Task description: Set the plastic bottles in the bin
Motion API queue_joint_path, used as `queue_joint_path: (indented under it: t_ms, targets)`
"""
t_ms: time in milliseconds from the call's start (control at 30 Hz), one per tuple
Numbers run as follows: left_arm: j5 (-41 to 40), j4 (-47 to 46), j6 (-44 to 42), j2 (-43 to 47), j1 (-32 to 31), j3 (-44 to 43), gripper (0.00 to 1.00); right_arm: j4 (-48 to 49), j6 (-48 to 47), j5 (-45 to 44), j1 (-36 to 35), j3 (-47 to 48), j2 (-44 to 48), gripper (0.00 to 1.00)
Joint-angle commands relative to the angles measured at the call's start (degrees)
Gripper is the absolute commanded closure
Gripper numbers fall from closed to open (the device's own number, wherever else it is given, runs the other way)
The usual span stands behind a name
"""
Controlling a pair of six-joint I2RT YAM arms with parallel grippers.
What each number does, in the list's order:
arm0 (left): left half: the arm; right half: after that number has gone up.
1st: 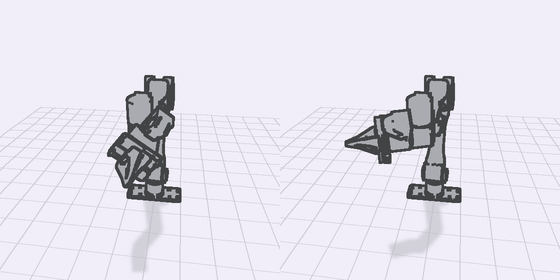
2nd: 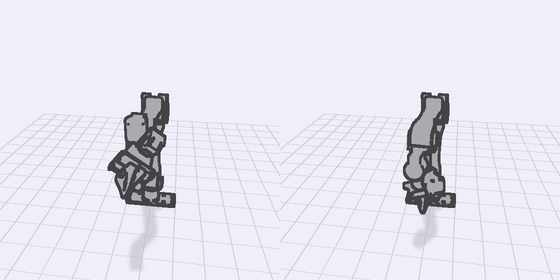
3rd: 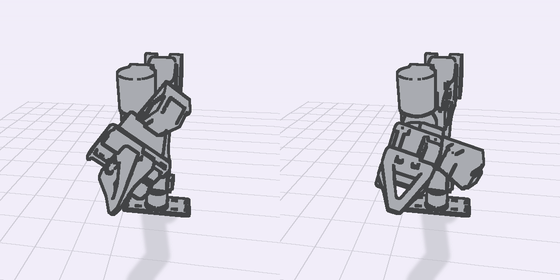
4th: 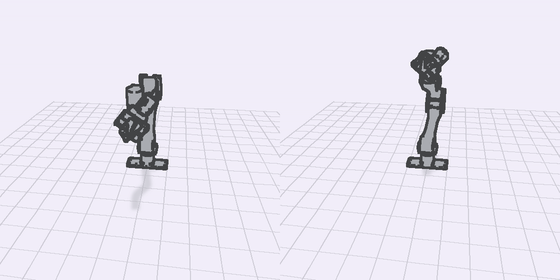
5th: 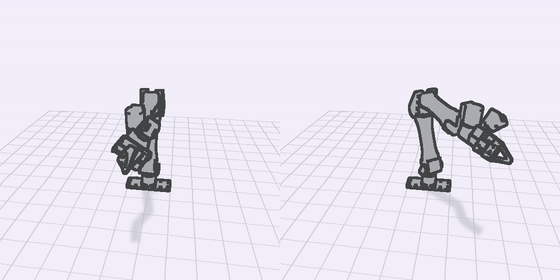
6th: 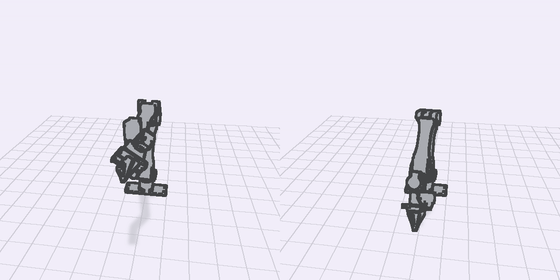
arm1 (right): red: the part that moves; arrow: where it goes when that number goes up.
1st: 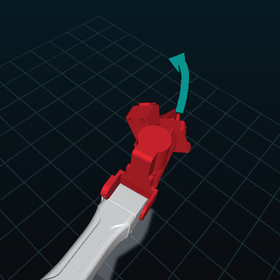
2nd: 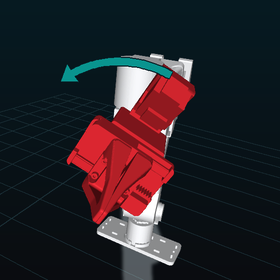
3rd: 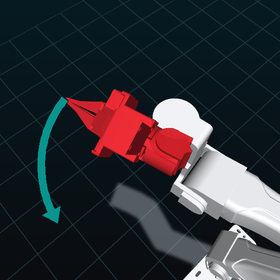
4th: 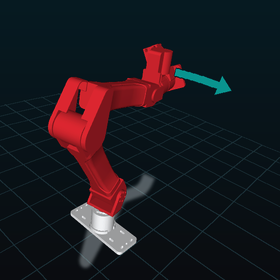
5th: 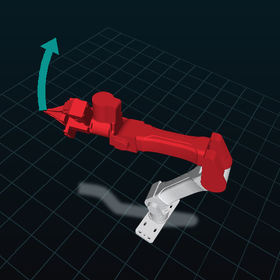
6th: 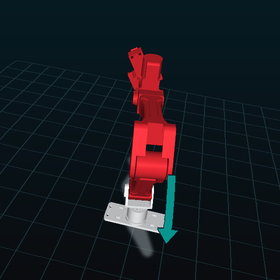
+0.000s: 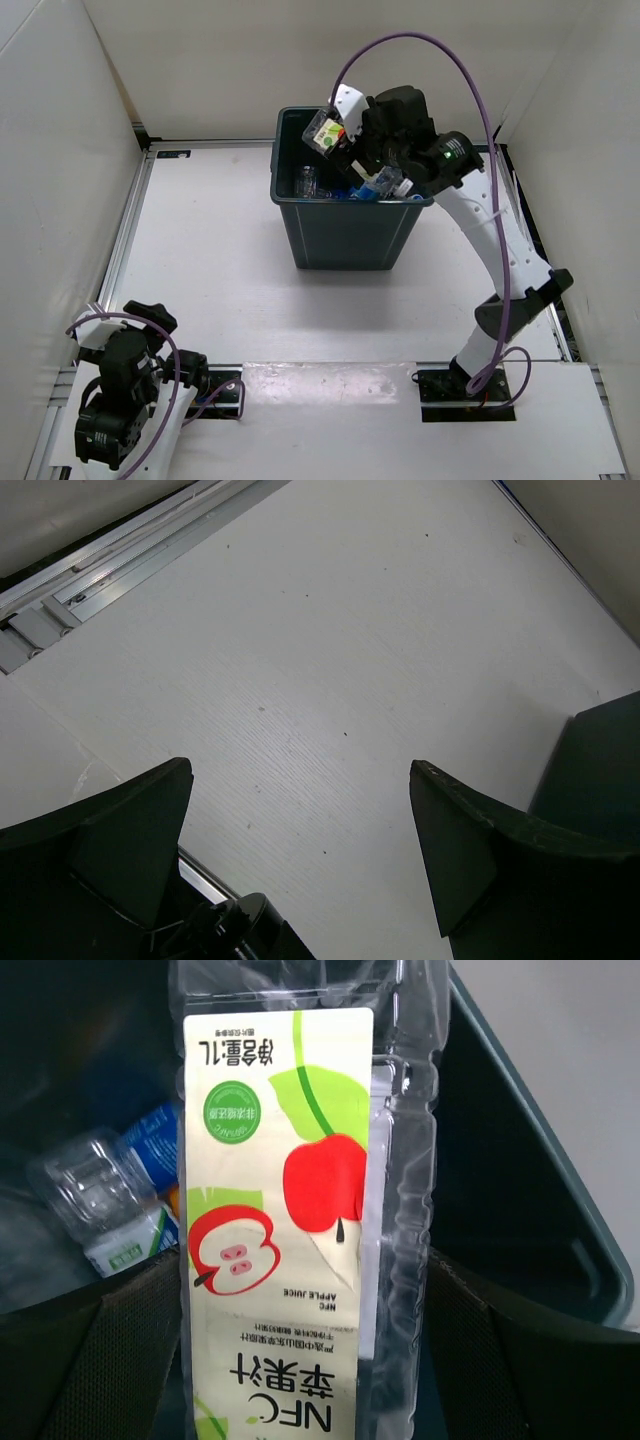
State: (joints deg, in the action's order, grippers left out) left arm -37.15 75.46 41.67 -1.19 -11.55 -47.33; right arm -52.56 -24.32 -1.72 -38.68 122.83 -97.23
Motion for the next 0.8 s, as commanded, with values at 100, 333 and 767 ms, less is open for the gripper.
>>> queue_joint_path:
  t_ms: [100,333,767]
  targets:
    - [-1.0,0.39,0.34,-0.74,-0.23,0.05,0.0,3.07,-5.15,-11.43,-4.03,-6.2,0.4,0.1]
    - [-1.44,0.3,0.34,0.58,-0.31,0.22,0.0,7.67,7.28,11.2,5.54,-3.19,3.28,0.1]
    - [-0.74,-0.05,0.08,-1.36,-0.4,0.05,0.0,2.89,1.89,13.43,3.96,-4.97,3.1,0.1]
